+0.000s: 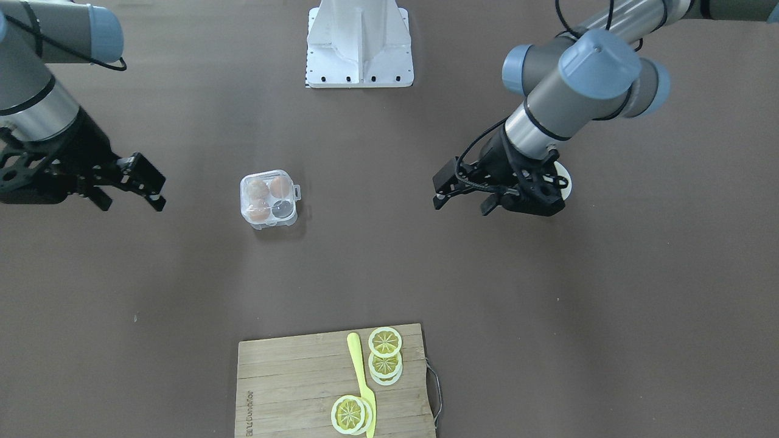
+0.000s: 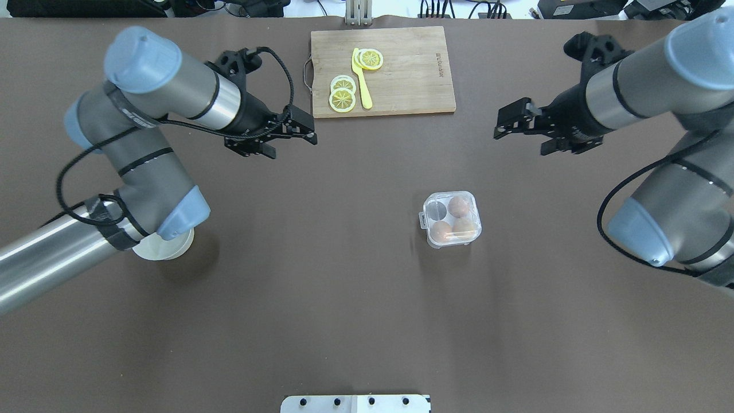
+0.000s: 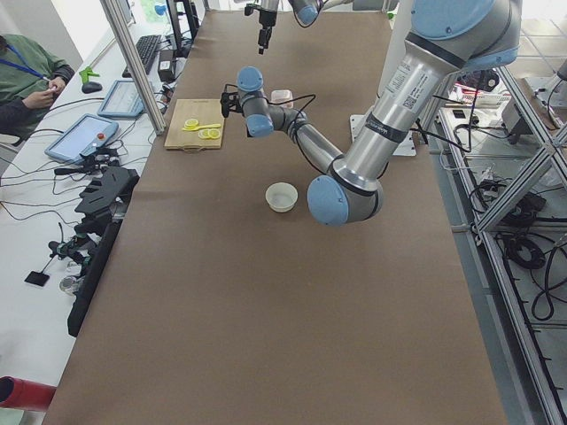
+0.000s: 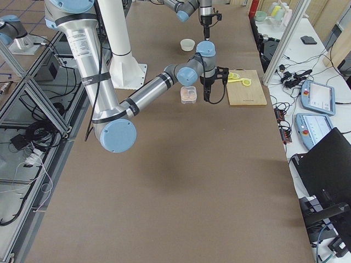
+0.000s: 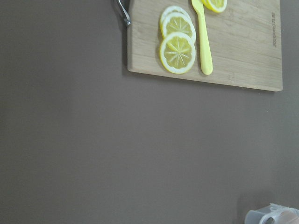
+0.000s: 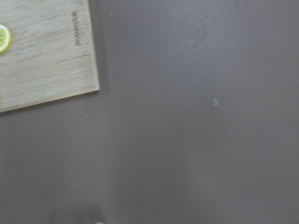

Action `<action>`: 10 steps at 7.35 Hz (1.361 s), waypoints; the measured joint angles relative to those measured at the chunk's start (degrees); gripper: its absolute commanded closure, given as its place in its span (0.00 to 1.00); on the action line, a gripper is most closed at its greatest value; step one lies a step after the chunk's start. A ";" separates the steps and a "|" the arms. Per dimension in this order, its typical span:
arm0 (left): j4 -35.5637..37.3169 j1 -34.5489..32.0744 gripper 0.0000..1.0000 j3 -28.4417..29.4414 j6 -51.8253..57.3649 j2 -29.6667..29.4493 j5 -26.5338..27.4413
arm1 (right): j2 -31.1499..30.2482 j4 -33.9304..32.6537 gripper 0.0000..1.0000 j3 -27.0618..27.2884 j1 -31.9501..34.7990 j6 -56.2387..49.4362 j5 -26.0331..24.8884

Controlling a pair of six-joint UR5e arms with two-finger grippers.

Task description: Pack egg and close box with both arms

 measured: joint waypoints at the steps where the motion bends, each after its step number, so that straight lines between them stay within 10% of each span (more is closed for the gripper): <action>1: 9.18 -3.11 0.01 -5.20 9.80 2.97 -0.05 | -0.64 -4.18 0.00 -1.38 3.52 -9.66 0.29; 6: 17.95 -24.59 0.01 -5.90 53.39 22.17 -4.81 | -13.68 -13.52 0.00 -3.58 24.15 -52.29 3.53; 10: 17.78 -36.53 0.01 -1.15 65.48 30.63 -6.93 | -24.19 -13.42 0.00 -3.98 31.15 -64.16 3.41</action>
